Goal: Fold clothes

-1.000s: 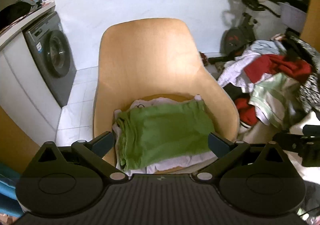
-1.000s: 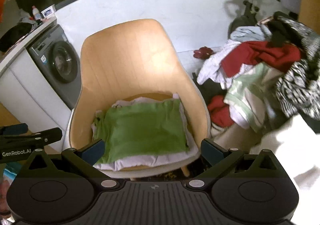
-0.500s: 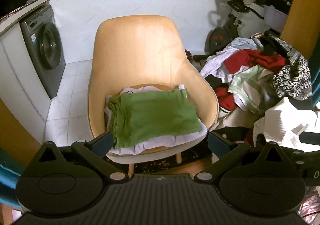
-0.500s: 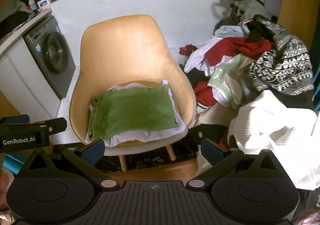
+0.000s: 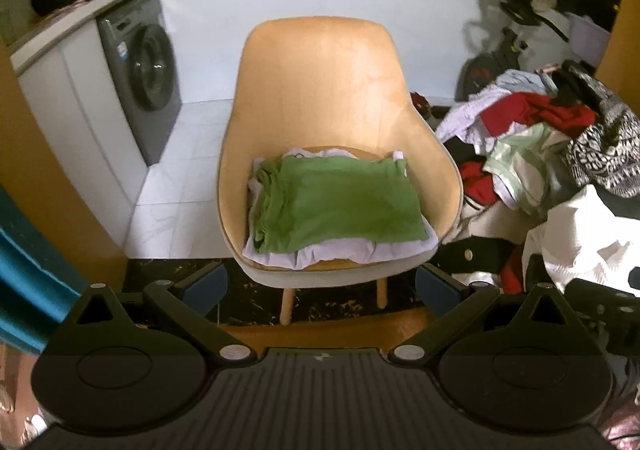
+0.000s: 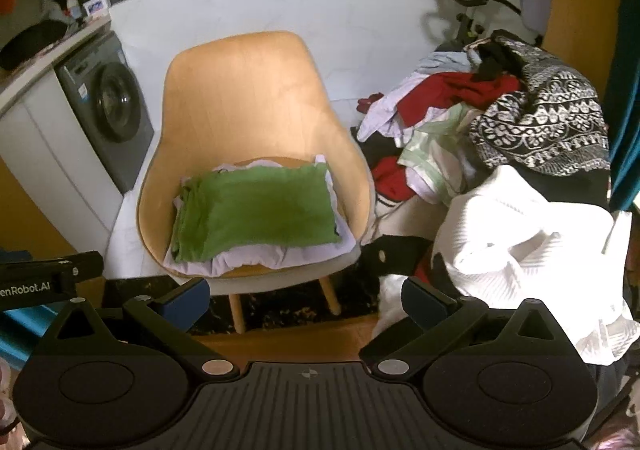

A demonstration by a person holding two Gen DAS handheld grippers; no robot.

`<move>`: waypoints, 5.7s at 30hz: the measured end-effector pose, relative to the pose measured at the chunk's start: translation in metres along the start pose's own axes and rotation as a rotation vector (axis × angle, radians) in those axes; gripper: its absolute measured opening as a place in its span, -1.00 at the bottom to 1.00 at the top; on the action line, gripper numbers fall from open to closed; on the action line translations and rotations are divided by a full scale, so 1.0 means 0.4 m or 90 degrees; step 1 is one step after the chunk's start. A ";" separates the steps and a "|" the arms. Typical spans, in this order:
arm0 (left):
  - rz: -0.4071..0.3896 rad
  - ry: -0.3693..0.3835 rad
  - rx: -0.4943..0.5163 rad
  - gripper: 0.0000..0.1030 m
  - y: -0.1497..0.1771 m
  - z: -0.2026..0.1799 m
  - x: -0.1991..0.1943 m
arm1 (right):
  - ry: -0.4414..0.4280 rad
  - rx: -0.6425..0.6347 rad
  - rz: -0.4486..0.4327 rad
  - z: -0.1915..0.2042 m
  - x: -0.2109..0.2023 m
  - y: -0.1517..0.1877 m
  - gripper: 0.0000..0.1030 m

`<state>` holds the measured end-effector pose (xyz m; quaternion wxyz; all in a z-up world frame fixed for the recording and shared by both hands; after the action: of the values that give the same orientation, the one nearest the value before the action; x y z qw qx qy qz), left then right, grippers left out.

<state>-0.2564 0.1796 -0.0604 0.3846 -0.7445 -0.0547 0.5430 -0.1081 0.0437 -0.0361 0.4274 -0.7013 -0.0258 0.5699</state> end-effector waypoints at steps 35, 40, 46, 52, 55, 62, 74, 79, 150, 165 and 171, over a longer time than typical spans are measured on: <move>0.020 -0.058 -0.001 0.99 0.045 -0.064 -0.015 | -0.045 -0.024 0.013 -0.072 0.016 0.031 0.99; 0.019 -0.050 0.018 0.99 0.038 -0.091 -0.011 | -0.037 -0.021 0.010 -0.086 0.011 0.031 0.99; 0.012 -0.039 0.036 0.99 0.031 -0.118 -0.004 | -0.030 -0.025 -0.009 -0.094 0.002 0.023 0.99; 0.012 -0.032 0.047 0.99 0.026 -0.132 0.001 | -0.024 -0.012 -0.017 -0.112 0.000 0.016 0.99; 0.009 -0.029 0.047 0.99 0.023 -0.134 0.001 | -0.021 -0.009 -0.015 -0.117 -0.001 0.018 0.99; 0.003 -0.024 0.056 0.99 0.025 -0.140 -0.009 | -0.017 -0.010 -0.025 -0.118 -0.013 0.016 0.99; -0.009 -0.014 0.070 0.99 0.022 -0.153 -0.027 | -0.007 -0.001 -0.039 -0.126 -0.041 0.023 0.99; -0.011 -0.012 0.071 0.99 0.023 -0.156 -0.032 | -0.006 0.002 -0.039 -0.127 -0.049 0.029 0.99; 0.020 0.038 0.129 0.99 0.055 -0.144 0.000 | 0.021 0.018 -0.016 -0.110 -0.033 0.050 0.99; 0.023 0.034 0.117 0.99 0.051 -0.145 0.006 | 0.020 0.013 -0.016 -0.115 -0.023 0.040 0.99; 0.020 0.030 0.118 0.99 0.049 -0.148 0.006 | 0.020 0.011 -0.018 -0.119 -0.023 0.037 0.99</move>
<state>-0.2117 0.1367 -0.0679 0.4443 -0.7193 0.0165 0.5337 -0.0790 0.0025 -0.0390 0.4418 -0.7058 -0.0240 0.5532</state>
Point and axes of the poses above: each gripper's, at about its wrist camera, not at the fingertips, and x roughly the way its jaws point, z to its left, y to its underside, the point moved 10 cm from there along x, roughly the way its jaws point, and after that the axes turned 7 degrees about -x, right-handed, at the moved point
